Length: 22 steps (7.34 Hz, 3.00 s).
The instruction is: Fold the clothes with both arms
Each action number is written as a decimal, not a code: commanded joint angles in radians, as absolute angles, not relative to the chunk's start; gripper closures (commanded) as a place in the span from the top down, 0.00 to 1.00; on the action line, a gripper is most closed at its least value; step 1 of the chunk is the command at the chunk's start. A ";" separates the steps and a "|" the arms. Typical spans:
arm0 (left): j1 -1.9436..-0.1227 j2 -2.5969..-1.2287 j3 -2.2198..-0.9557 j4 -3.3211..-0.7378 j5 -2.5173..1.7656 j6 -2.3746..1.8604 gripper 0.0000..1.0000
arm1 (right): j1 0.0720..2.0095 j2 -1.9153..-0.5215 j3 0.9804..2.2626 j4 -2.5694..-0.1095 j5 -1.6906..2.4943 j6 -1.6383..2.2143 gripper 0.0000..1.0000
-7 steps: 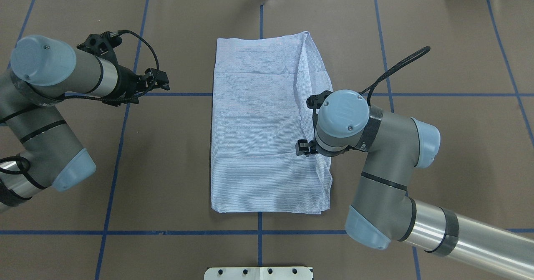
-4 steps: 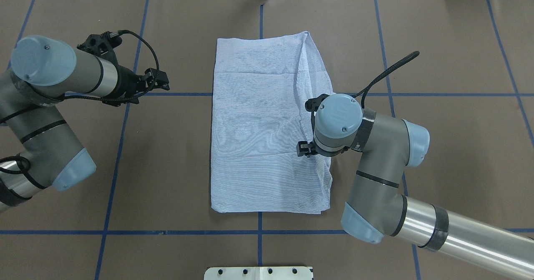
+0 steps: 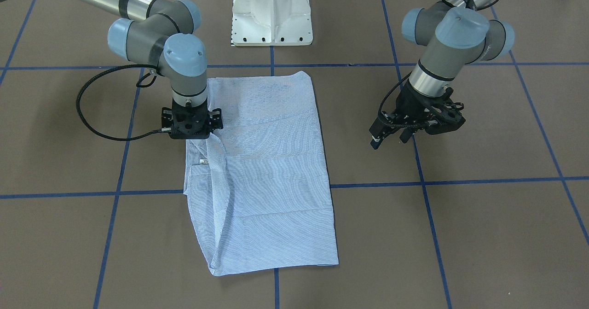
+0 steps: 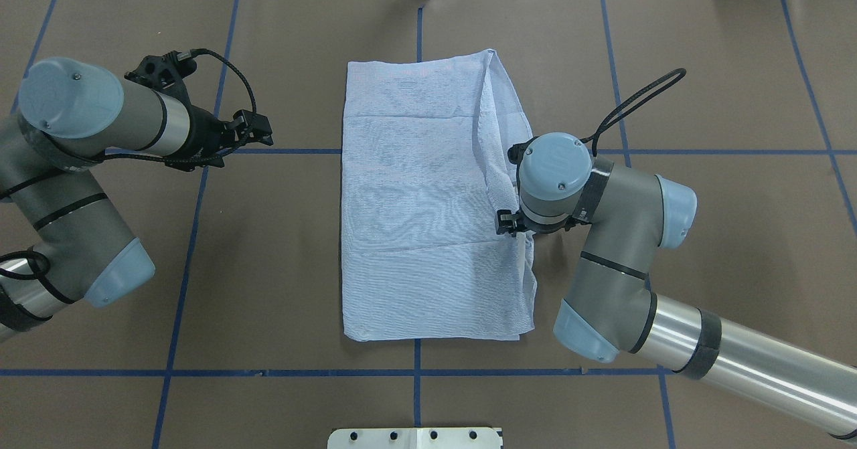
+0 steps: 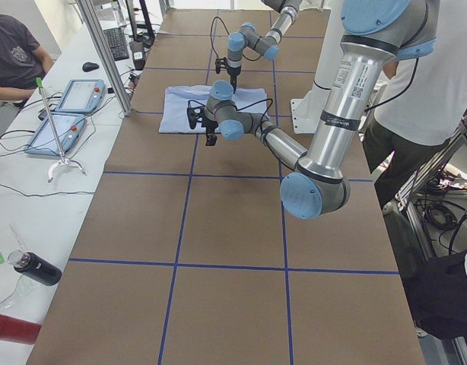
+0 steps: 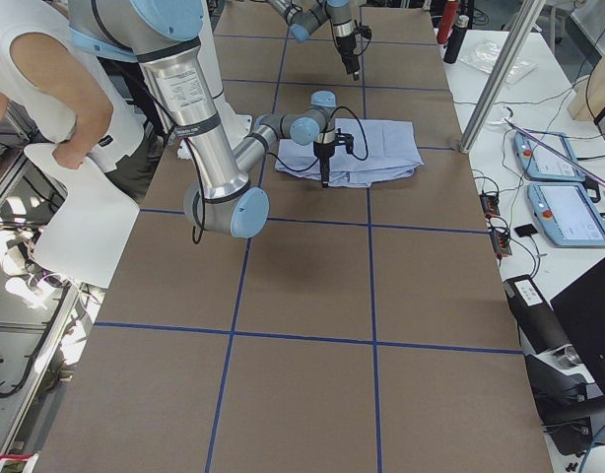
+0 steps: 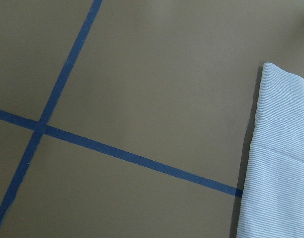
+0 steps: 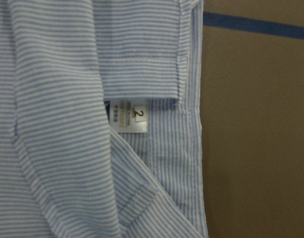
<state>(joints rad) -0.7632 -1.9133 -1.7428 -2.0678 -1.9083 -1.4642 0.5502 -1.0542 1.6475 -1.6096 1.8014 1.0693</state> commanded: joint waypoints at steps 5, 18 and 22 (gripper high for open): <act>-0.759 -1.916 -1.749 -2.066 -1.907 -1.479 1.00 | 0.644 -1.078 1.646 -1.601 1.855 1.031 1.00; -0.416 -1.962 -1.890 -2.062 -1.881 -1.928 1.00 | 0.765 -1.106 1.847 -1.439 2.143 1.071 1.00; -0.273 -1.982 -1.850 -2.051 -1.780 -2.055 0.99 | 0.765 -1.127 1.882 -1.442 2.151 1.072 1.00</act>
<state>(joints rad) -0.3081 -1.9773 -1.8738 -2.0524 -1.7937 -2.0208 0.7655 -1.1262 1.8788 -1.4406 2.1487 1.0709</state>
